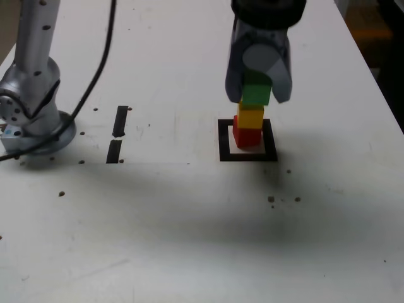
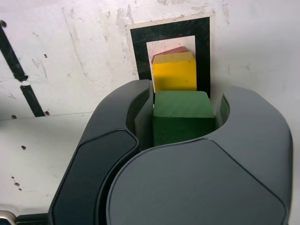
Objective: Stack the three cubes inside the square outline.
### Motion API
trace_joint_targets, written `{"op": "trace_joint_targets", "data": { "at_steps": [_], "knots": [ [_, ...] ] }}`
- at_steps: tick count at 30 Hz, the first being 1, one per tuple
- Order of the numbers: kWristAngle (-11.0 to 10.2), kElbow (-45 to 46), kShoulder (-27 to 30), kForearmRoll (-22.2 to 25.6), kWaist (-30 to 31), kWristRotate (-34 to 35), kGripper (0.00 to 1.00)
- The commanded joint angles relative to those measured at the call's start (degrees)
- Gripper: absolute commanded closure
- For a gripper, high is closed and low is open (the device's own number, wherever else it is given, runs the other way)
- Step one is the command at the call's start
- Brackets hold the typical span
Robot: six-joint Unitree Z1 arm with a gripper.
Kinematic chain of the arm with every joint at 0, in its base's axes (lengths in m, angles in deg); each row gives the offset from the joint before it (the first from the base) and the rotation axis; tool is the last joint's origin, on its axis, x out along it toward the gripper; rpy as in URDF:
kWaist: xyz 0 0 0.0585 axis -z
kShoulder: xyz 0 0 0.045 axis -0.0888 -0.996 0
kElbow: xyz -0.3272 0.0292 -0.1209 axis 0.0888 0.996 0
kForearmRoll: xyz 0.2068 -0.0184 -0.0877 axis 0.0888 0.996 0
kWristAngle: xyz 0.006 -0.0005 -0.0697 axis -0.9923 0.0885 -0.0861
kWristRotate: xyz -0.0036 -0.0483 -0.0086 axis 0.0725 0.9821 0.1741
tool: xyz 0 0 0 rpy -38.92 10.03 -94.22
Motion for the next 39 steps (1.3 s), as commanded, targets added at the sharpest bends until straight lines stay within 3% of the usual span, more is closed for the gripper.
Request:
{"op": "trace_joint_targets", "data": {
  "at_steps": [1, 7, 12, 27, 39],
  "knots": [
    [0.7, 1.2, -0.2, -1.5, -0.6, -0.4, 0.82],
    [2.6, 7.1, 0.0, -7.9, -2.9, -2.4, 0.82],
    [2.8, 9.3, 0.4, -9.7, -4.0, -3.4, 0.82],
    [-0.2, 7.6, 2.7, -6.2, -4.1, -2.9, 0.82],
    [0.1, 7.0, 1.2, -6.9, -4.1, -2.7, 0.82]
  ]
}}
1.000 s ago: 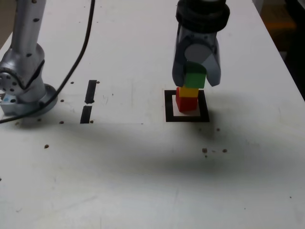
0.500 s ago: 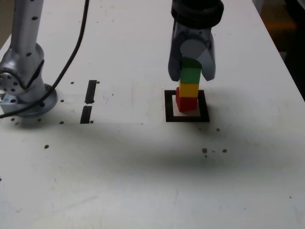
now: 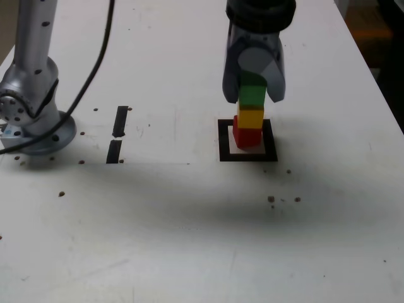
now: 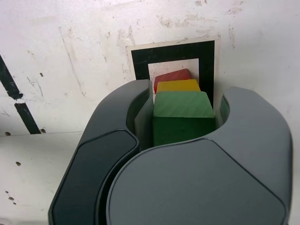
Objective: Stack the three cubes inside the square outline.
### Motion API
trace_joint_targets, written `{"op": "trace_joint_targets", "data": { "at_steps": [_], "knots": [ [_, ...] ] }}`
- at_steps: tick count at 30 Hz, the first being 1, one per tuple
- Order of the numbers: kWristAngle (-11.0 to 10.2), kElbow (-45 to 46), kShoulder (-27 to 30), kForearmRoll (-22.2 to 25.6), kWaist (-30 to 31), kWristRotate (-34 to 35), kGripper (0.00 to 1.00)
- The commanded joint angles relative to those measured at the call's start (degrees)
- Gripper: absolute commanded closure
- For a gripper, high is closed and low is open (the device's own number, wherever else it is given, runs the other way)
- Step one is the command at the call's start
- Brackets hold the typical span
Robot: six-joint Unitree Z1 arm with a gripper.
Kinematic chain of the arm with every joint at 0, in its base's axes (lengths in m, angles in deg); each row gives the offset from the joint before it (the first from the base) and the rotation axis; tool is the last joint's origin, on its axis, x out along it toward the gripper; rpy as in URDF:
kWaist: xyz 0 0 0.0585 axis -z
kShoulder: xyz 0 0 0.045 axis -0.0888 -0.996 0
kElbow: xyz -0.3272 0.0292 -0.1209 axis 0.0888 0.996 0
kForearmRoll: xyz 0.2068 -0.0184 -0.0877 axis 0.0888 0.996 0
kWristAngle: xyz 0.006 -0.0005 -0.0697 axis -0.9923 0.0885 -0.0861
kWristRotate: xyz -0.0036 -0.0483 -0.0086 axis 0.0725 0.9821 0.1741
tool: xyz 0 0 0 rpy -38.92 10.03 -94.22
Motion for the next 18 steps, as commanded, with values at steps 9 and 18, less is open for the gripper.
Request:
{"op": "trace_joint_targets", "data": {
  "at_steps": [9, 18],
  "knots": [
    [0.8, -0.5, -1.2, -0.3, -0.1, -0.3, 0.21],
    [-1.0, -2.4, 3.4, 4.3, 0.5, 0.3, 0.00]
  ]
}}
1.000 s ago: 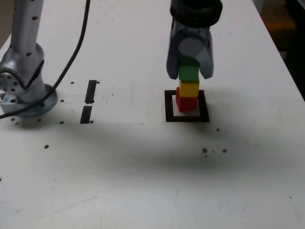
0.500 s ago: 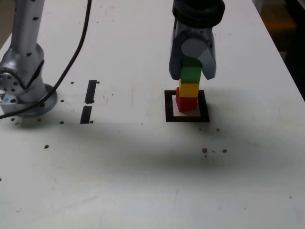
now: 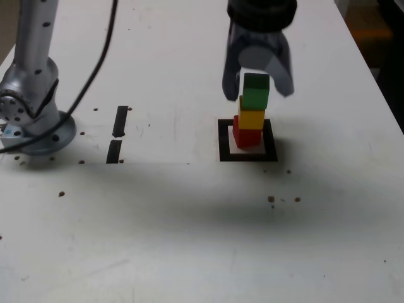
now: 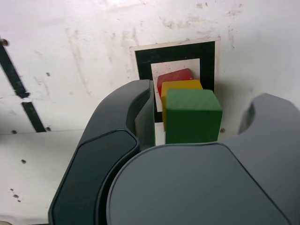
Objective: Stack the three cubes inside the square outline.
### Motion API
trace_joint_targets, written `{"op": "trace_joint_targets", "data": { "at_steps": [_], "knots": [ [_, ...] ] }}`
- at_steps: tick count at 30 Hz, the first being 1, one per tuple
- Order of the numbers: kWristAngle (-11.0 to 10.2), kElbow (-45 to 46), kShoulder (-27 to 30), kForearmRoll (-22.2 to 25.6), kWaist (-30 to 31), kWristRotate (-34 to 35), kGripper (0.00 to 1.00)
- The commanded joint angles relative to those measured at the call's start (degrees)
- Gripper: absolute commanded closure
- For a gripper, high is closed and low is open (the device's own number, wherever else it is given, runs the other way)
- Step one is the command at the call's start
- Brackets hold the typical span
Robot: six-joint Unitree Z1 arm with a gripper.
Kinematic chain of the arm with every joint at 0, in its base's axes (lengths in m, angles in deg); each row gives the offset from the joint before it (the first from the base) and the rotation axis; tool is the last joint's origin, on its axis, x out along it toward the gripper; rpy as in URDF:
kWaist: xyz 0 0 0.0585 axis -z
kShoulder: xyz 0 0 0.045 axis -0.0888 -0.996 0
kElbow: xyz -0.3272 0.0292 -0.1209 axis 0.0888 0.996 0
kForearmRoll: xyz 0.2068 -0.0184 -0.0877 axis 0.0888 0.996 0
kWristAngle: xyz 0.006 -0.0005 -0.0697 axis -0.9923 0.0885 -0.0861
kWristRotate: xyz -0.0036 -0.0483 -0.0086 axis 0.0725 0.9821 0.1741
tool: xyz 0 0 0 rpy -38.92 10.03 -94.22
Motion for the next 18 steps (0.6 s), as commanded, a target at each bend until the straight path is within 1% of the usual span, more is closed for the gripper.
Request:
{"op": "trace_joint_targets", "data": {
  "at_steps": [1, 3, 6, 9, 11, 12, 15, 18],
  "knots": [
    [-0.7, -1.2, 2.7, 2.5, 0.7, 0.6, 0.00],
    [-1.3, -2.4, 4.7, 5.2, 1.5, 1.1, 0.00],
    [-1.8, -3.9, 9.6, 9.6, 3.2, 1.8, 0.00],
    [-1.8, -2.4, 16.5, 11.9, 4.5, 1.9, 0.00],
    [-1.8, 2.3, 22.7, 12.5, 4.5, 1.9, 0.00],
    [-2.1, 4.3, 24.5, 12.4, 4.2, 1.9, 0.00],
    [-3.1, 15.5, 30.5, 10.4, 1.3, 1.3, 0.00],
    [-3.0, 27.3, 33.2, 5.6, -2.4, 0.0, 0.00]
  ]
}}
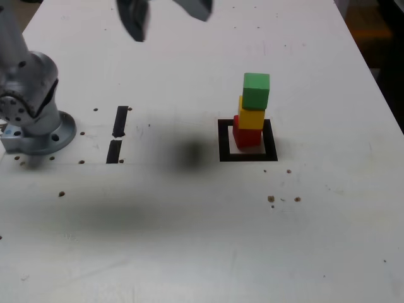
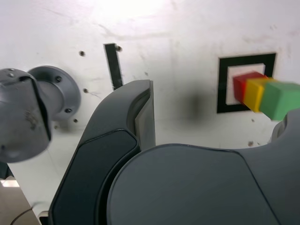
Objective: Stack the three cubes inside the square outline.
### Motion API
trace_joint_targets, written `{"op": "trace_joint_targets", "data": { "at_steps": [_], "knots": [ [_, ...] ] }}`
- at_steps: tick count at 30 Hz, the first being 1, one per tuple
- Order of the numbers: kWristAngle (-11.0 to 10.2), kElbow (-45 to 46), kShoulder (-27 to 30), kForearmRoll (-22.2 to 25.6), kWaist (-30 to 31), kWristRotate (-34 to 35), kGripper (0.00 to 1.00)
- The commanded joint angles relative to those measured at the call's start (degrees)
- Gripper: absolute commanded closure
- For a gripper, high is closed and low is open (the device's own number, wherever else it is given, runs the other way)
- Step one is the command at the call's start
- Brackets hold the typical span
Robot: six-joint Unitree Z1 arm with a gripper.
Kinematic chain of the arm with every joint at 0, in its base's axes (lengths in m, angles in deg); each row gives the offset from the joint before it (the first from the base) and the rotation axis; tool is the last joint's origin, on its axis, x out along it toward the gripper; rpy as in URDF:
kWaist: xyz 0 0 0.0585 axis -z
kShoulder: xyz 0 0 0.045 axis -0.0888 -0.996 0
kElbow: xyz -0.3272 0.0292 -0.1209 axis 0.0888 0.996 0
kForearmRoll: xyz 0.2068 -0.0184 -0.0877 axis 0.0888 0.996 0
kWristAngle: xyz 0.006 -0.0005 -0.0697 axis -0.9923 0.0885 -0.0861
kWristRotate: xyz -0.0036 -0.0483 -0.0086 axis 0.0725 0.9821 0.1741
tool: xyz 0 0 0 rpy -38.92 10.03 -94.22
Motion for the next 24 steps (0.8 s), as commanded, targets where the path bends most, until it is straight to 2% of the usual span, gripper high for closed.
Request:
{"op": "trace_joint_targets", "data": {
  "at_steps": [1, 4, 11, 16, 24],
  "knots": [
    [0.9, 16.8, 7.0, -3.5, -1.4, -0.8, 0.00],
    [3.8, 26.6, 9.3, -10.0, -2.2, -1.6, 0.00],
    [9.6, 34.6, 14.6, -14.1, -1.5, -2.6, 0.00],
    [10.1, 37.4, 14.3, -19.6, -0.1, -2.6, 0.00],
    [10.3, 38.7, 14.1, -21.0, 0.0, -2.6, 0.00]
  ]
}}
